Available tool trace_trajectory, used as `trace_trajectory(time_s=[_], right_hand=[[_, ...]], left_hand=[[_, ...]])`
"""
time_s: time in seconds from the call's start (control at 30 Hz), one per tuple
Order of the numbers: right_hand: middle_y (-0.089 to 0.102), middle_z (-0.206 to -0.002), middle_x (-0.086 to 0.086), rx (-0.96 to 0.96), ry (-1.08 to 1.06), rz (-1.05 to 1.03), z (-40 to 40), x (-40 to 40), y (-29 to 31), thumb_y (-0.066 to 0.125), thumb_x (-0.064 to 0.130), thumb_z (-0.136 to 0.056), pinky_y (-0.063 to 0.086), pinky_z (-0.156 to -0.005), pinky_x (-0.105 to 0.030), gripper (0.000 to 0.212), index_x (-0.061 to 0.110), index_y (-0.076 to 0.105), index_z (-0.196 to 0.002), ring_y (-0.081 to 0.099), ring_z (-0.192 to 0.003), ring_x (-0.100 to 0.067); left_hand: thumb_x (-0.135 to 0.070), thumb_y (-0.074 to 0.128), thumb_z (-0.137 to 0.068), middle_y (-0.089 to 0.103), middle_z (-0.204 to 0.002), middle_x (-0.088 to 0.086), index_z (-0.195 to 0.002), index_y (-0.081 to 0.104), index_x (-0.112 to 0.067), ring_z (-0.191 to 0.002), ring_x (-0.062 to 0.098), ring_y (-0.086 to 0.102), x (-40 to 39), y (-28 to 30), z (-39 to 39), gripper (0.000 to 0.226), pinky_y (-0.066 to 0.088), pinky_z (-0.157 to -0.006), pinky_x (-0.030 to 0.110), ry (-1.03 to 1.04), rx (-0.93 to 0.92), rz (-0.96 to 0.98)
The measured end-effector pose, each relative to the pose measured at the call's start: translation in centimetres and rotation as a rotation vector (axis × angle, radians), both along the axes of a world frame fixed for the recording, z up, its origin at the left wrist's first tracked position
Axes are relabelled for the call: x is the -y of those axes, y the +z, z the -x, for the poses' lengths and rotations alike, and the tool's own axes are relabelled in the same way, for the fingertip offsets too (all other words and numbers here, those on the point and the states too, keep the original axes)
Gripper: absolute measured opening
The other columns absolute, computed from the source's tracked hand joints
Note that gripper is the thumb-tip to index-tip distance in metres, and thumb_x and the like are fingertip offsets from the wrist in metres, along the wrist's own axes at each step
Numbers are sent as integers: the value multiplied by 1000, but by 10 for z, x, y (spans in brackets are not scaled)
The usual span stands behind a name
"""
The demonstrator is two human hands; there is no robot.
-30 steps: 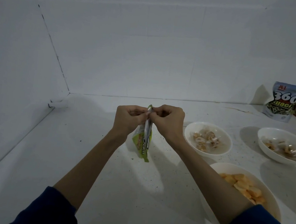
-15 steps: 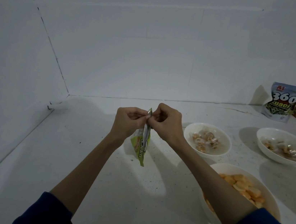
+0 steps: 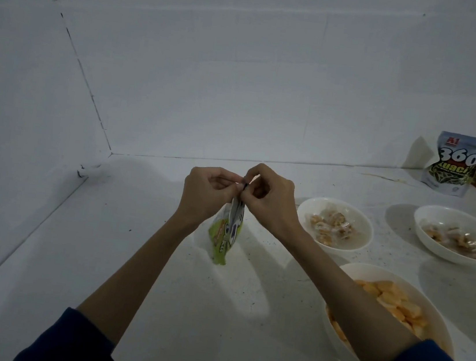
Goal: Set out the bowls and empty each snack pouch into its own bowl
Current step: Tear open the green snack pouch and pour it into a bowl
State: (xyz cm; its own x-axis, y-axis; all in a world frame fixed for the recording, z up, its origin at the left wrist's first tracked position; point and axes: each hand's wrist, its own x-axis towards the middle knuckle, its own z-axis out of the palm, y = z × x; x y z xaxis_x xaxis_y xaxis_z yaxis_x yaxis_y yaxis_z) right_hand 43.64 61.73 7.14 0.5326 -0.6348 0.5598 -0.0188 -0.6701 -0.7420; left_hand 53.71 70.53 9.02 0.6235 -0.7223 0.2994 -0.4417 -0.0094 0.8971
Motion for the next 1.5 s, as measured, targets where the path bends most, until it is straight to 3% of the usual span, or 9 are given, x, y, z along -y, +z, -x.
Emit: trace_trajectory(time_s=[0.2, 0.3, 0.6, 0.77, 0.87, 1.0, 1.23, 1.4, 1.5], right_hand=[[61, -53, -6, -112, 22, -94, 4, 0, -2, 62, 4, -75, 51, -61, -29, 3, 3, 60, -73, 64, -56, -27], [55, -52, 1, -127, 30, -95, 3, 1, 1, 63, 1, -71, 53, -61, -32, 5, 6, 62, -70, 64, -58, -29], [51, -49, 4, -248, -23, 72, 13, 9, 17, 57, 3, -75, 32, -54, -13, 13, 7, 70, -76, 43, -45, -7], [66, -69, -1, -325, 71, 39, 17, 0, 20, 62, 15, -79, 46, -68, -24, 11, 13, 68, -88, 55, -55, -7], [69, -71, -2, -411, 89, 47, 24, -5, 20, 65, 19, -74, 47, -67, -27, 17, 14, 65, -91, 60, -61, -16], [54, -52, 3, -450, 113, 58, 25, -9, 19, 59, 9, -74, 39, -57, -23, 9, 12, 63, -82, 48, -50, -16], [57, -56, -6, -457, 89, 29, 30, 22, 21, 54, 1, -78, 44, -61, -29, 16, 7, 69, -76, 46, -49, -15], [62, -72, 14, -530, 324, -64, 43, 29, 25, 59, 17, -87, 45, -54, -8, 15, 10, 68, -97, 59, -59, 8], [67, -85, 9, -606, 414, -17, 48, 36, 26, 66, 14, -83, 53, -71, -14, 19, 11, 68, -102, 62, -72, 8]], left_hand=[[-11, 68, -80, 70, -75, 0, -84, 68, -21, -65, 5, 69, -5, -3, 4, 11, 58, -63, 26, -48, -52, -84], [-12, 67, -81, 68, -80, 4, -92, 64, -21, -71, 15, 70, -8, -1, 4, 15, 60, -65, 31, -103, -30, -178], [-10, 72, -74, 69, -63, 9, -78, 69, -23, -58, 12, 64, -12, 19, -18, 14, 57, -67, 29, -20, 327, -166], [-12, 64, -83, 64, -75, 3, -97, 63, -17, -57, 7, 63, -16, 9, -11, 15, 55, -48, 17, -69, 360, -138], [-16, 66, -81, 63, -72, 0, -103, 55, -21, -57, 9, 63, -22, 6, -5, 25, 56, -51, 20, -118, 402, -184], [-3, 62, -73, 60, -57, 8, -93, 45, -22, -44, 16, 60, -26, 7, 0, 32, 55, -49, 25, -148, 360, -224], [1, 60, -78, 60, -54, 7, -77, 62, -9, -45, 18, 64, -25, 7, -21, 10, 54, -44, 23, -39, 319, -173], [-19, 61, -86, 66, -85, 6, -96, 64, -18, -72, 16, 68, -25, 1, -24, 11, 59, -61, 26, -228, 163, -268], [-15, 63, -84, 61, -105, 1, -102, 61, -21, -88, 18, 66, -30, -3, -30, 19, 59, -72, 29, -392, 83, -326]])
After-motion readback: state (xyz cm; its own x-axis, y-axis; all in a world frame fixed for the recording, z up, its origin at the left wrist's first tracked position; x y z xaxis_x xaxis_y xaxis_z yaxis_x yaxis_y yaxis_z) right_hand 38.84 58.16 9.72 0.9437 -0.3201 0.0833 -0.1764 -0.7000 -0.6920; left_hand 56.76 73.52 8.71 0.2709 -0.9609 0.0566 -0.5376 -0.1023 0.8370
